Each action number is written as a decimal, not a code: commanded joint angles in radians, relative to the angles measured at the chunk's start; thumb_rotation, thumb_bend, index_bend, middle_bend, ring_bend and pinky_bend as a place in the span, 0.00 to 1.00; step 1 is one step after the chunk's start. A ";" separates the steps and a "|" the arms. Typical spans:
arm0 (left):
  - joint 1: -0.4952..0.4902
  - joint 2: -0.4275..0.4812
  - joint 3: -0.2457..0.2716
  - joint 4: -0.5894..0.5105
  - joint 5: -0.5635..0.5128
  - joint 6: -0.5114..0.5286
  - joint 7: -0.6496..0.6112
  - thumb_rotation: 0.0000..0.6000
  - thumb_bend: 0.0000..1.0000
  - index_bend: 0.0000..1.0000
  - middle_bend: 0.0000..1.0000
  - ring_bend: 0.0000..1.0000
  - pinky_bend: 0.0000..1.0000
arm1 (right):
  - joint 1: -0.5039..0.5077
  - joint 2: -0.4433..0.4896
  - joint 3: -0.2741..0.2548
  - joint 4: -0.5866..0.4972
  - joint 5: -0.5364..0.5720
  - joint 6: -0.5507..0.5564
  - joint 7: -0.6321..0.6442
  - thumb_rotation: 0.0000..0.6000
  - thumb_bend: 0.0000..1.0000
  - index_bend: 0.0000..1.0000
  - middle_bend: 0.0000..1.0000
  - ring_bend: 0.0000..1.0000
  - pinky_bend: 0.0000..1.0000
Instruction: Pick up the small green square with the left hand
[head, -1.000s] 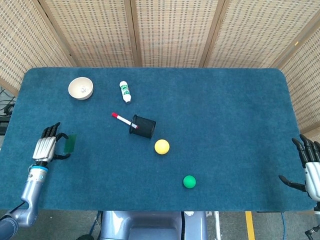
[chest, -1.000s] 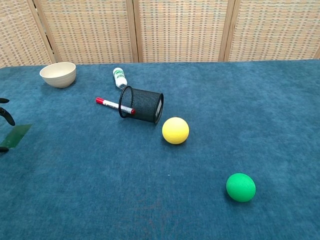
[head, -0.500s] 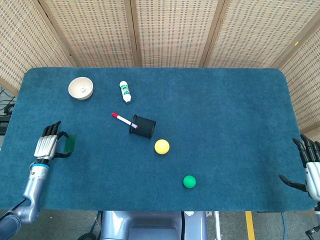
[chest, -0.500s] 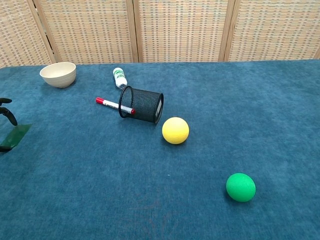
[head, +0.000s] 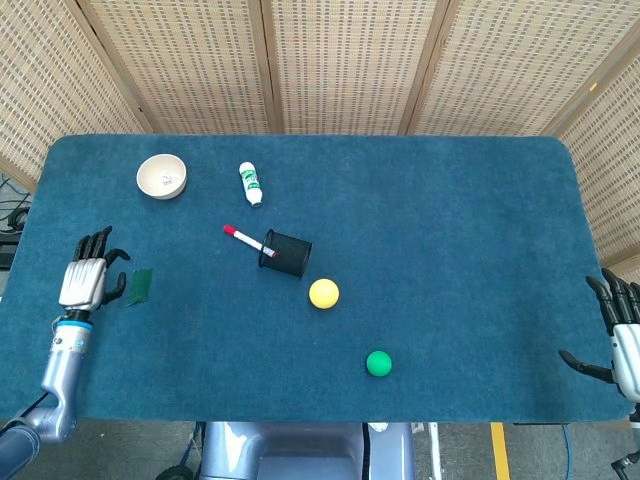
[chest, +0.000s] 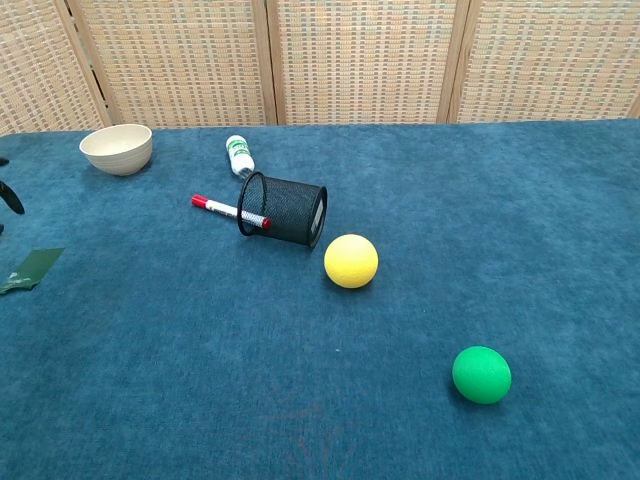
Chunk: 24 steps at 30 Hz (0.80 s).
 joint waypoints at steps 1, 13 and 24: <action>0.007 0.022 -0.004 -0.025 0.015 0.027 -0.030 1.00 0.51 0.38 0.00 0.00 0.00 | 0.000 0.000 0.000 0.000 0.000 0.000 -0.001 1.00 0.00 0.00 0.00 0.00 0.00; 0.042 0.069 0.082 -0.095 0.048 -0.044 -0.033 1.00 0.50 0.42 0.00 0.00 0.00 | 0.000 0.001 -0.001 -0.001 0.000 -0.001 0.001 1.00 0.00 0.00 0.00 0.00 0.00; 0.045 0.010 0.078 -0.045 0.040 -0.044 -0.029 1.00 0.39 0.49 0.00 0.00 0.00 | 0.002 0.002 -0.002 0.000 0.001 -0.006 0.008 1.00 0.00 0.00 0.00 0.00 0.00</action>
